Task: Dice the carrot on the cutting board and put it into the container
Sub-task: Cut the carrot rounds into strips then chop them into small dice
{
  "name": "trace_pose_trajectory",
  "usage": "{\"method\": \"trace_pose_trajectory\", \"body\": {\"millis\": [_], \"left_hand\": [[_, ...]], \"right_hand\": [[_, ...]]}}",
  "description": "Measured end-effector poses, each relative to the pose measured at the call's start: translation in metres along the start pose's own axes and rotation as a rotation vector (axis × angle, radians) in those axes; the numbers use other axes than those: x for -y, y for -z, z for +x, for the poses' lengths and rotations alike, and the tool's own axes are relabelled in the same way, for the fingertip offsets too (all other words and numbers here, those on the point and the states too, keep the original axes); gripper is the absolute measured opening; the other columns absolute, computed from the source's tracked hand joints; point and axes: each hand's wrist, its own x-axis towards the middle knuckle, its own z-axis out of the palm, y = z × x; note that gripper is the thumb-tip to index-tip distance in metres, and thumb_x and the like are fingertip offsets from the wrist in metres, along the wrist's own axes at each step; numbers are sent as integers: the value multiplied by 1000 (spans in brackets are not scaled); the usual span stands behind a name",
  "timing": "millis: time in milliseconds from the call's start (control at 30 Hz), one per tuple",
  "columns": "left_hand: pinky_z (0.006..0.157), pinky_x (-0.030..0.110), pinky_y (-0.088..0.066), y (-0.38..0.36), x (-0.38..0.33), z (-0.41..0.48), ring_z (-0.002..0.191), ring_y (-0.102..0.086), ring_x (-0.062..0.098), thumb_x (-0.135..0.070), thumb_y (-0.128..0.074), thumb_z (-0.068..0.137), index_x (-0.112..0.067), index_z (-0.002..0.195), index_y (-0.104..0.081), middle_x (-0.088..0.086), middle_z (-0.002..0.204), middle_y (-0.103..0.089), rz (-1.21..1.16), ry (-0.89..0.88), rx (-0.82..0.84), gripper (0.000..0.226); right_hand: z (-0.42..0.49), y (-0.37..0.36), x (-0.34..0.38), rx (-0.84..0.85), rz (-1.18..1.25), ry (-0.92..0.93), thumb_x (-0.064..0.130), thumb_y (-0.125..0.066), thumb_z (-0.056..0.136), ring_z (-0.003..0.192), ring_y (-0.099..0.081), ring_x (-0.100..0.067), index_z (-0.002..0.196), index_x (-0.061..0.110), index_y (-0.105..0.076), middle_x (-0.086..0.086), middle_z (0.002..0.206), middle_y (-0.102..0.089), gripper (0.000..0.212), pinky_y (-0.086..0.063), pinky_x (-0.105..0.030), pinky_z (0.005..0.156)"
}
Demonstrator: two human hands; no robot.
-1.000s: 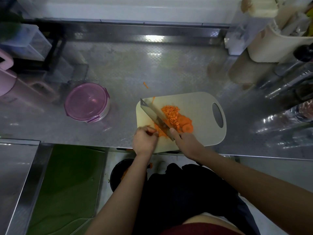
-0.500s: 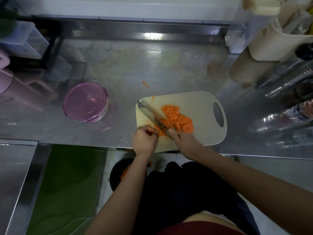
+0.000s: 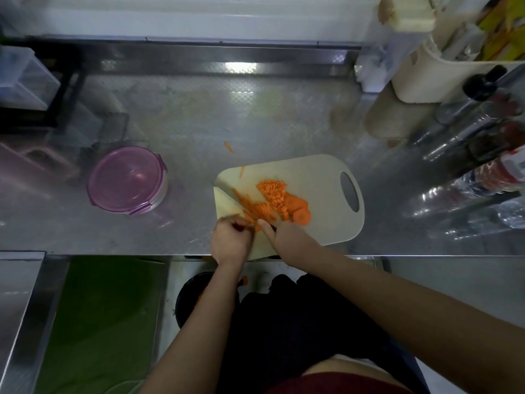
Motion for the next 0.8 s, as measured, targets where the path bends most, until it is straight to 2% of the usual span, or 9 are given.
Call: {"method": "trace_pose_trajectory", "body": {"millis": [33, 67, 100, 167, 233, 300, 367, 633, 800], "left_hand": [[65, 24, -41, 0, 0, 0, 83, -62, 20, -26, -66, 78, -24, 76, -69, -7, 80, -63, 1, 0, -1, 4], [65, 24, -42, 1, 0, -1, 84, -62, 22, -26, -65, 78, -25, 75, -67, -5, 82, -65, 7, 3, -6, 4], [64, 25, -42, 0, -1, -1, 84, -63, 23, -26, -65, 78, -25, 73, -66, -3, 85, -67, 15, 5, -10, 6], [65, 25, -44, 0, 0, -1, 85, -64, 22, -26, -65, 78, -24, 72, -67, -3, 88, -69, 13, 0, -9, 7], [65, 24, -44, -1, 1, -1, 83, -64, 19, -26, -66, 79, -24, 72, -68, -6, 85, -70, -9, -4, -1, 8], [65, 23, -41, -1, 2, -1, 82, -63, 17, -27, -67, 81, -25, 72, -68, -7, 84, -69, -18, -7, -2, 9], [67, 24, -42, -2, 5, 0, 83, -62, 16, -29, -66, 83, -27, 73, -67, -6, 88, -68, -26, -14, -2, 10], [71, 27, -46, -4, 11, 3, 84, -61, 16, -25, -66, 82, -25, 73, -66, -2, 89, -68, -84, -8, 0, 9], [70, 25, -44, -6, 8, 3, 87, -60, 16, -29, -65, 79, -26, 73, -67, -4, 93, -65, -12, 36, -19, 7]], "right_hand": [[0, -2, 0, 5, -11, 3, 7, -26, 101, 96, -54, -29, 150, 10, 3, -23, 127, -47, 58, -33, -33, 70], [7, -5, -3, 23, 37, 2, 11, -28, 101, 101, -56, -31, 150, 9, -3, -22, 125, -50, 55, -34, -34, 70], [6, -6, -2, 14, 87, -11, 20, -30, 102, 105, -56, -32, 148, 7, -18, -23, 122, -53, 49, -37, -36, 73], [9, -6, -4, -44, 157, 48, 40, -30, 101, 110, -56, -32, 129, 1, -49, -24, 118, -58, 52, -40, -37, 84], [14, -3, -5, -22, 150, 43, 47, -28, 99, 105, -58, -33, 102, -2, -62, -26, 105, -62, 60, -41, -35, 86], [16, 0, -6, -49, 109, 54, 53, -28, 97, 91, -60, -31, 69, 4, -58, -20, 85, -62, 64, -40, -33, 80], [17, 1, -8, -75, 134, 51, 55, -27, 97, 79, -57, -27, 54, 12, -46, -11, 70, -56, 63, -39, -31, 76], [6, -3, -10, -79, 249, 68, 52, -29, 97, 68, -50, -22, 53, 16, -40, -3, 59, -47, 58, -36, -30, 72], [-1, -4, -15, -70, 212, 104, 42, -28, 101, 83, -56, -28, 61, 15, -43, -16, 77, -55, 50, -37, -30, 76]]}}
